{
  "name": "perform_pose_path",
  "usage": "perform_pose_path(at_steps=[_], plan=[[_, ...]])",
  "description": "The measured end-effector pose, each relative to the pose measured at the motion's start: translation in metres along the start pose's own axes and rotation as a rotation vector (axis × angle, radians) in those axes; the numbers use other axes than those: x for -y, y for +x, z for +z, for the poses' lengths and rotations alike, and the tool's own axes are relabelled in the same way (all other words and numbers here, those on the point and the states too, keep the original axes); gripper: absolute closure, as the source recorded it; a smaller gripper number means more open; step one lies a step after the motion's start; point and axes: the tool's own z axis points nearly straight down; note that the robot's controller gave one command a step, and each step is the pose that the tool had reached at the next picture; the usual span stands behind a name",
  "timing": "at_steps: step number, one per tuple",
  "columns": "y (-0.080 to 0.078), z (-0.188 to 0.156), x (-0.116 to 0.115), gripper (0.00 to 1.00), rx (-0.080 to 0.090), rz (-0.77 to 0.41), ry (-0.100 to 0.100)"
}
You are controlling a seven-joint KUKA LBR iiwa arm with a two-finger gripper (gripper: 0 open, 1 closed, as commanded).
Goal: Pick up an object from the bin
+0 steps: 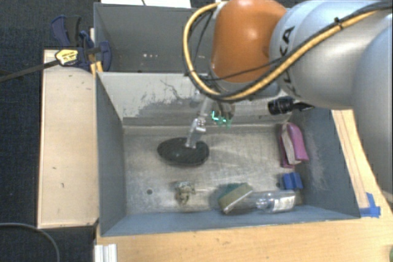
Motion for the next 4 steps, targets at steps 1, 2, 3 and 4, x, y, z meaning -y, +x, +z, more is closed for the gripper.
perform_pose_path(at_steps=[1, 2, 3, 4], plan=[[0.004, 0.136, 0.043, 0.0, -0.008, -0.125, 0.004], [0.028, 0.143, -0.003, 0.0, 0.005, -0.089, -0.002], [0.043, 0.081, -0.074, 0.0, 0.005, -0.013, 0.001], [0.037, 0.099, -0.077, 0.0, 0.001, -0.186, -0.001]])
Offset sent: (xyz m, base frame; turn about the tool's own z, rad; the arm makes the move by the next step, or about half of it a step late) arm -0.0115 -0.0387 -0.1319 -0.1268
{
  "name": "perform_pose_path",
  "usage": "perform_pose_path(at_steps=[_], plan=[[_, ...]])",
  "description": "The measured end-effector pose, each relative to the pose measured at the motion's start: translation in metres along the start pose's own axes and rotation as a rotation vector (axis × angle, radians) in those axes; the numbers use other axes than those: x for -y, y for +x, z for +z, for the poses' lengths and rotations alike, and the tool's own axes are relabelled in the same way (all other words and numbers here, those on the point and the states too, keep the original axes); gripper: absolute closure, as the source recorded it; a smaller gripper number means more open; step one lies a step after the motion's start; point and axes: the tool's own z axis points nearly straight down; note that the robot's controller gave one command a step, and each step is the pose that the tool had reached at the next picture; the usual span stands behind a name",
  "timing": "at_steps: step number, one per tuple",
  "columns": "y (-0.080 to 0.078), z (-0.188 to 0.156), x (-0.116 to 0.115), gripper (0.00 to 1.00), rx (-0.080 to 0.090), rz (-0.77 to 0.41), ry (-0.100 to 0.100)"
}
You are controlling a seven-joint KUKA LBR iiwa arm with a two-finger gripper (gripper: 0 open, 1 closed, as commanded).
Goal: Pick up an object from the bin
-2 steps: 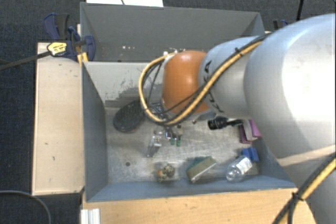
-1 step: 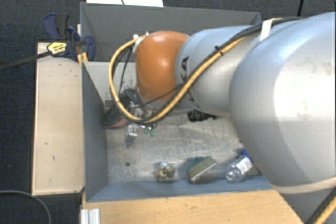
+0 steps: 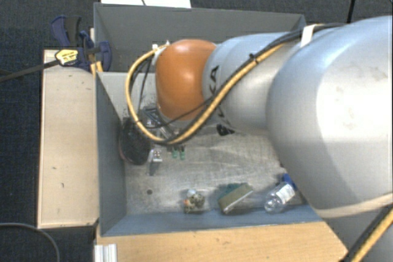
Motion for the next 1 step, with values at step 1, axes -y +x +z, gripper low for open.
perform_pose_path(at_steps=[1], plan=[[-0.0073, -0.0071, -0.0207, 0.0, 0.002, -0.264, -0.001]])
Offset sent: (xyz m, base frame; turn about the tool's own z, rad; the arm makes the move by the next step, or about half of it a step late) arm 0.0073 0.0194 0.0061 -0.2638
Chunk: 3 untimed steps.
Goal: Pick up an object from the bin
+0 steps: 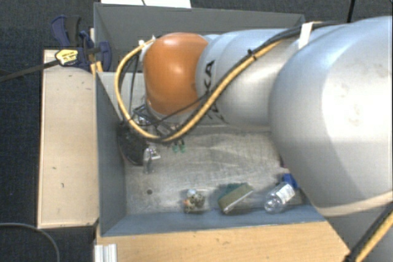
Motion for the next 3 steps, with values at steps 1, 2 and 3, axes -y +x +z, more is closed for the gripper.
perform_pose_path(at_steps=[1, 2, 3], plan=[[0.0, 0.026, 0.003, 0.0, 0.023, -0.143, -0.002], [0.0, 0.026, 0.004, 1.0, 0.019, -0.141, -0.001], [0.006, -0.097, 0.008, 1.0, 0.004, -0.203, 0.0]])
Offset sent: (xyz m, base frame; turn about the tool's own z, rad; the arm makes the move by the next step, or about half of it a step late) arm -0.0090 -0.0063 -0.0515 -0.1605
